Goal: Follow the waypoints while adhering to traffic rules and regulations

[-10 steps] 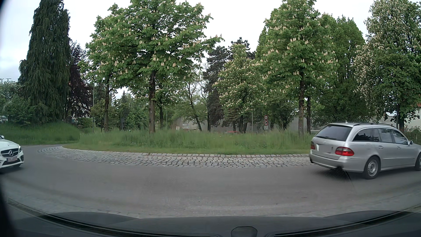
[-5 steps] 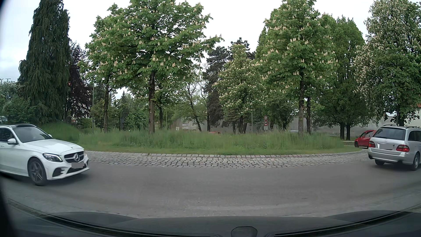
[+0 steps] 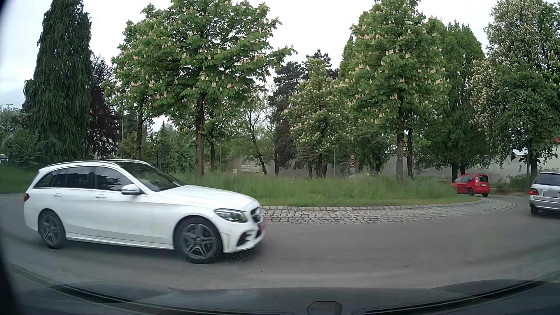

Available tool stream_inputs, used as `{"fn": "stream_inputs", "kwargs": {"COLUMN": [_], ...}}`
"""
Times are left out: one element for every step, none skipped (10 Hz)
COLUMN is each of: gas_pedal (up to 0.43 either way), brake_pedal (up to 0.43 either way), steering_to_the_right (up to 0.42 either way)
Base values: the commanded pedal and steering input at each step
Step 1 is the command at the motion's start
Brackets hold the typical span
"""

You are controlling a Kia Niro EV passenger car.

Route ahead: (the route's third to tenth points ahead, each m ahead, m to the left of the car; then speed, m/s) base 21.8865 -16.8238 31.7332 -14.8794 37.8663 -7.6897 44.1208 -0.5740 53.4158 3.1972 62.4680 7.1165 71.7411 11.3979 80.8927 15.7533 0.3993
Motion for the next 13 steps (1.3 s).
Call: {"fn": "stream_inputs", "kwargs": {"gas_pedal": [0.000,0.000,0.079,0.150,0.197,0.197,0.197,0.197,0.197,0.209,0.209,0.209,0.209], "brake_pedal": [0.000,0.000,0.000,0.000,0.000,0.000,0.000,0.000,0.000,0.000,0.000,0.000,0.000], "steering_to_the_right": [0.099,0.101,0.106,0.114,0.121,0.135,0.149,0.170,0.197,0.219,0.255,0.295,0.321]}}
